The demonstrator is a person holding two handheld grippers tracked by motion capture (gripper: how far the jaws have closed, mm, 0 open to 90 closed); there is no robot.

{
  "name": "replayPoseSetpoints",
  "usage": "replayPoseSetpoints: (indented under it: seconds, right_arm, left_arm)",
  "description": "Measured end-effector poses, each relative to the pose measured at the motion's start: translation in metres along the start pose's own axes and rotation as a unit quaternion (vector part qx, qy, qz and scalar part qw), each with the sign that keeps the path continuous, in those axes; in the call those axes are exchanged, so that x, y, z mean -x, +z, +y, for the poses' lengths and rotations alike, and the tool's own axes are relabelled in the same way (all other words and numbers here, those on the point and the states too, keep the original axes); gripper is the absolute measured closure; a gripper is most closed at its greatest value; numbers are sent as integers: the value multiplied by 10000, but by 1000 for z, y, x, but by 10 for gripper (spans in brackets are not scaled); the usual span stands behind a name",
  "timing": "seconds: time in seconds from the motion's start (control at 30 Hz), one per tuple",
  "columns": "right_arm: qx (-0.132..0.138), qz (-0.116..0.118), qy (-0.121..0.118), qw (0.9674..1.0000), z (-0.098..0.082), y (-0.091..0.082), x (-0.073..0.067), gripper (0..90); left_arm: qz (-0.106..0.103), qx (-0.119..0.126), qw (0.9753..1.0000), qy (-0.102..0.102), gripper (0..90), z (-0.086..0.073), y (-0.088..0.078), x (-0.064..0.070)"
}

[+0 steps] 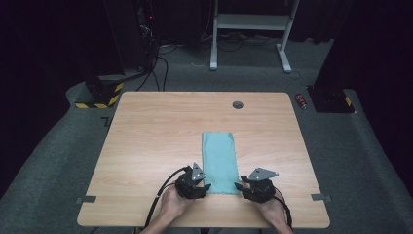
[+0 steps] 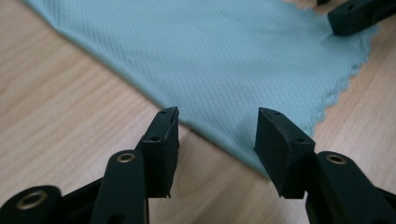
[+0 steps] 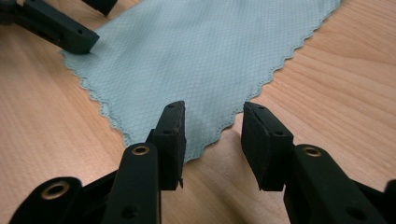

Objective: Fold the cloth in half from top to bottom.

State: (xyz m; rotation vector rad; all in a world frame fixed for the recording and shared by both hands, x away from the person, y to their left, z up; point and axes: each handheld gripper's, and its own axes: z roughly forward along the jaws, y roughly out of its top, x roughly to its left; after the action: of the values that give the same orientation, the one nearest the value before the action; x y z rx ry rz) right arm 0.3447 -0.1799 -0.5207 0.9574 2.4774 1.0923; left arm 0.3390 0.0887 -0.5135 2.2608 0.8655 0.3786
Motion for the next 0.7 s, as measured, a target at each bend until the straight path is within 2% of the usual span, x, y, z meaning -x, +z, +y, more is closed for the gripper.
replayPoseSetpoints:
  seconds: [0.23, 0.57, 0.63, 0.7]
  right_arm:
    - [-1, -27, -129, 9999, -1, 0, -3, 597]
    - [-7, 8, -291, 9996, 0, 1, -13, 598]
    - [-24, 9, -306, 9995, 0, 1, -14, 597]
    - [-41, 19, -292, 9996, 1, 2, -14, 597]
  left_arm:
    - [-62, 18, 9997, -215, 502, -8, -5, -6]
    - [-27, -68, 9996, -273, 515, -13, -12, -11]
    - [84, -119, 9997, -197, 523, -15, -15, -12]
    - [73, -133, 9995, -283, 521, -17, -17, -17]
